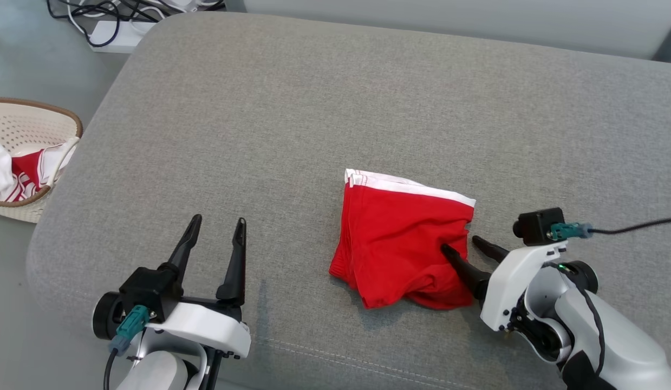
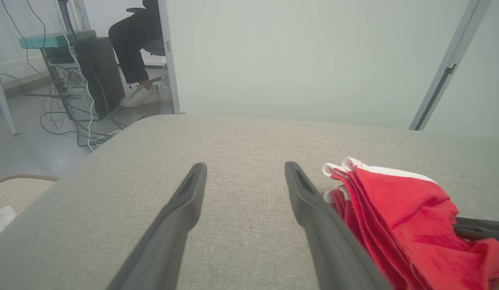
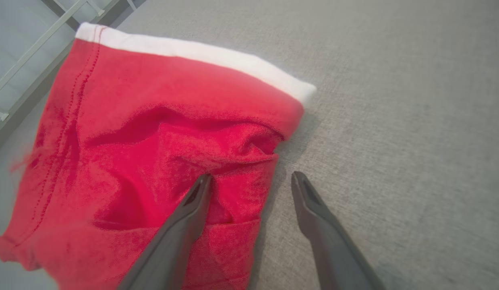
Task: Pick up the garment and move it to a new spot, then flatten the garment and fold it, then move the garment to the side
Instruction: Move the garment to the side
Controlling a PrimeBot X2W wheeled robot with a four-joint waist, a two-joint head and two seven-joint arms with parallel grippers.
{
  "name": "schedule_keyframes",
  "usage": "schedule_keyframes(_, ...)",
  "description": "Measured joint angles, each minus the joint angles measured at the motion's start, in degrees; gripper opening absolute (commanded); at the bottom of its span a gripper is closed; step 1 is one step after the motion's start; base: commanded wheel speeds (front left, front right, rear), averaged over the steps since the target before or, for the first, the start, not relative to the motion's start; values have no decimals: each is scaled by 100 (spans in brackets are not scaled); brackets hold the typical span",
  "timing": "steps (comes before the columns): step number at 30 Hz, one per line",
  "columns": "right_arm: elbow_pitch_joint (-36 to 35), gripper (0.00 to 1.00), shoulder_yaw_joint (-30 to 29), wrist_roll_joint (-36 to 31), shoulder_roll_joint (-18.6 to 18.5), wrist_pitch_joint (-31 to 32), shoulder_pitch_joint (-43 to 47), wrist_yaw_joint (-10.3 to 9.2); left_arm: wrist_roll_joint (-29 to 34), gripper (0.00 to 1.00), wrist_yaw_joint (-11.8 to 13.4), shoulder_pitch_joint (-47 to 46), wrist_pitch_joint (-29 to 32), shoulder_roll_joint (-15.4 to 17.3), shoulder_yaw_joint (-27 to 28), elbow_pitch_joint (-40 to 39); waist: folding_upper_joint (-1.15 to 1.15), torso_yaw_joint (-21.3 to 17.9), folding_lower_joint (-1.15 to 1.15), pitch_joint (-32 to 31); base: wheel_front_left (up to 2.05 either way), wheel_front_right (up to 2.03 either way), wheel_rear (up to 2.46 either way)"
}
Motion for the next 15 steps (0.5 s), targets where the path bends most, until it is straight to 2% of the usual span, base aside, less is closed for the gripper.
schedule_keyframes(1,4,100,130,168,-35,108,-77,0,10,100,-32,-1,0,-29,1,13,0,27,0,6,0,0,0)
schedule_keyframes(2,10,80,254,322,-69,193,-157,0,22,100,-37,-1,0,-47,2,21,0,50,0,10,0,0,0)
schedule_keyframes(4,0,0,443,630,-146,333,-297,0,41,100,-41,-3,0,-79,16,63,0,100,0,6,0,0,0)
schedule_keyframes(8,-159,0,764,979,-446,427,-654,0,96,100,-138,-5,0,-218,68,105,0,186,0,0,0,0,0)
schedule_keyframes(15,-1192,0,1555,950,-1196,525,-1607,0,222,100,-240,0,0,-377,275,133,0,77,0,-53,0,0,0)
